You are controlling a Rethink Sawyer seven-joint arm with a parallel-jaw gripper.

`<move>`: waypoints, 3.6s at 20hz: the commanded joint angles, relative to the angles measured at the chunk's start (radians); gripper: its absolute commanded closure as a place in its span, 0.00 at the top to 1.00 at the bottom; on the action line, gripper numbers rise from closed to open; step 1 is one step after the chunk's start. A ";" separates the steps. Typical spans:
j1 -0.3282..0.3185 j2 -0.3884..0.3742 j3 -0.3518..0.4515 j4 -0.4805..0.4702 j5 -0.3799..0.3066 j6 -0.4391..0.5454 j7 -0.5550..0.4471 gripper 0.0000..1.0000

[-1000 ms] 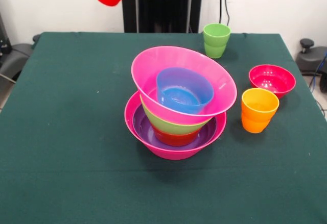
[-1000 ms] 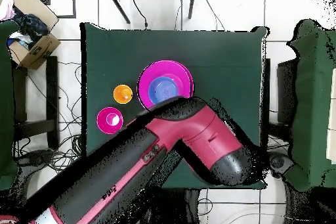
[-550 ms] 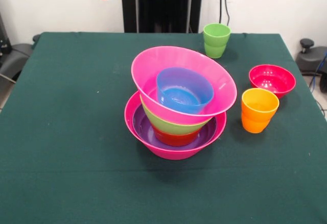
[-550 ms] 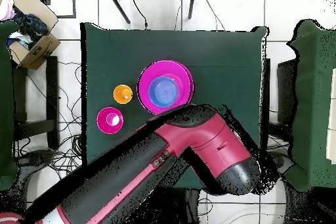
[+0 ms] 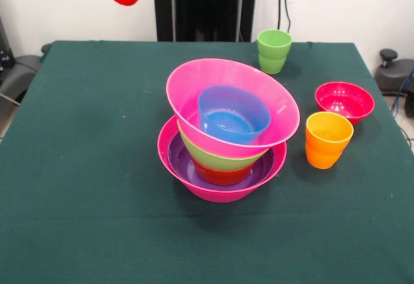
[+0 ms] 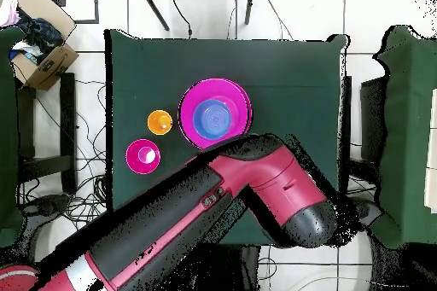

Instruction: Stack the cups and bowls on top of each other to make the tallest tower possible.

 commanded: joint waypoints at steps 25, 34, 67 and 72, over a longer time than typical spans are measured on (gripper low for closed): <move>0.113 0.078 0.216 -0.094 0.165 -0.037 0.276 0.00; 0.138 0.169 0.160 -0.241 0.141 -0.097 0.476 0.00; 0.032 0.283 -0.030 -0.522 0.093 -0.288 0.550 0.00; 0.042 0.288 -0.064 -0.496 0.087 -0.306 0.561 0.00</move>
